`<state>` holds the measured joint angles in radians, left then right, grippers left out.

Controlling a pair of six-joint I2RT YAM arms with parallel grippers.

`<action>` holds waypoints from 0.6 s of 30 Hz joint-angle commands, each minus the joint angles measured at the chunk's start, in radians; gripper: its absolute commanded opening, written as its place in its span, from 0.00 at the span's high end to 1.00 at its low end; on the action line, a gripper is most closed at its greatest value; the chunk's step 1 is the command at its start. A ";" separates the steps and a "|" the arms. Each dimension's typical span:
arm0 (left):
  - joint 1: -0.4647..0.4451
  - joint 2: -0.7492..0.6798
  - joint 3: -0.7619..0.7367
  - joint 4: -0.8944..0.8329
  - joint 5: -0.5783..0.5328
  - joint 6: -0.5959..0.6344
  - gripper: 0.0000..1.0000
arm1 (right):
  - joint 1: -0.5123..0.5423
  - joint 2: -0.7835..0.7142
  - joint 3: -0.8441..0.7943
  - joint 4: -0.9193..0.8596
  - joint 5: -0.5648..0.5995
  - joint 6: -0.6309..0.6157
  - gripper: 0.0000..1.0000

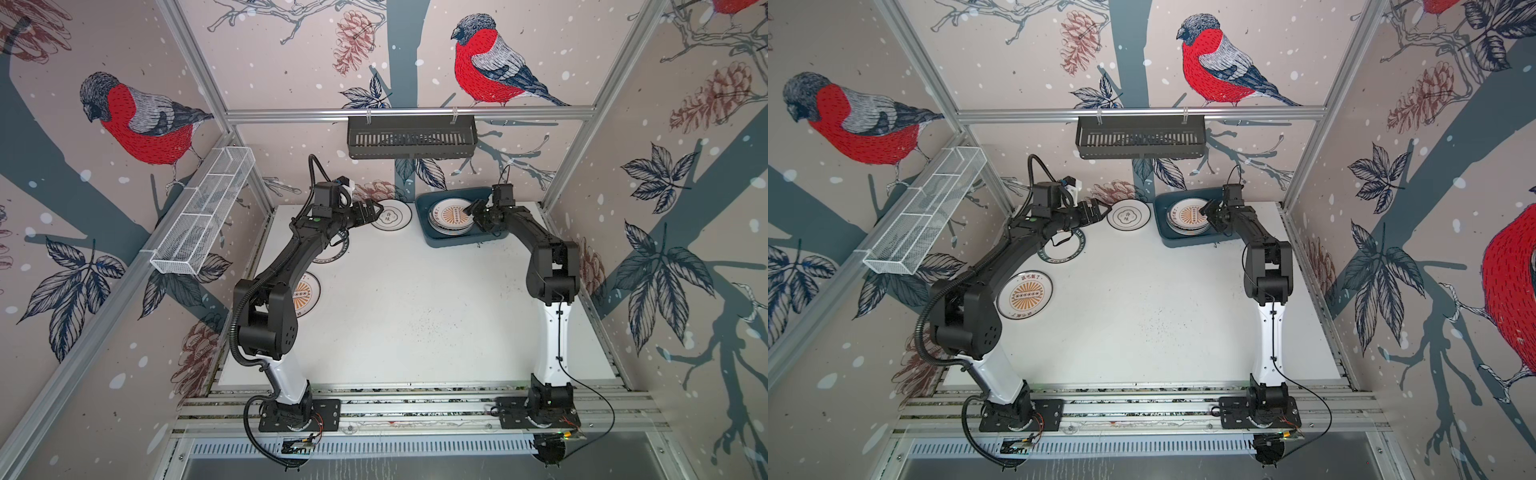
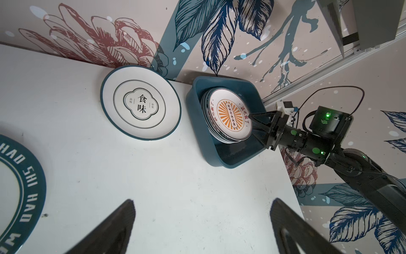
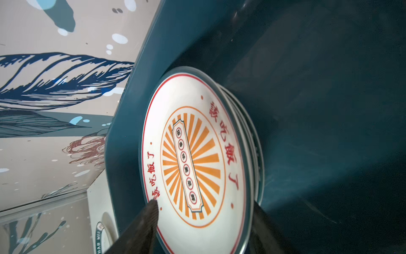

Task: Place the plates into the plastic bin on the countertop
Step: 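Lower the sunburst plate onto the stack in the bin and open the right gripper, then move the left gripper to the second sunburst plate nearer the robot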

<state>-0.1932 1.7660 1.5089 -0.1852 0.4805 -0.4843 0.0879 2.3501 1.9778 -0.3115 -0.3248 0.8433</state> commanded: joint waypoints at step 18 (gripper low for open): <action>0.130 -0.215 -0.291 -0.094 -0.183 -0.164 0.04 | 0.076 -0.081 -0.016 -0.095 0.088 -0.098 0.26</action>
<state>-0.0776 1.5791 1.2381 -0.2436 0.3538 -0.6064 0.1577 2.2948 1.9743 -0.4072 -0.2668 0.7753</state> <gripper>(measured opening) 0.961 0.737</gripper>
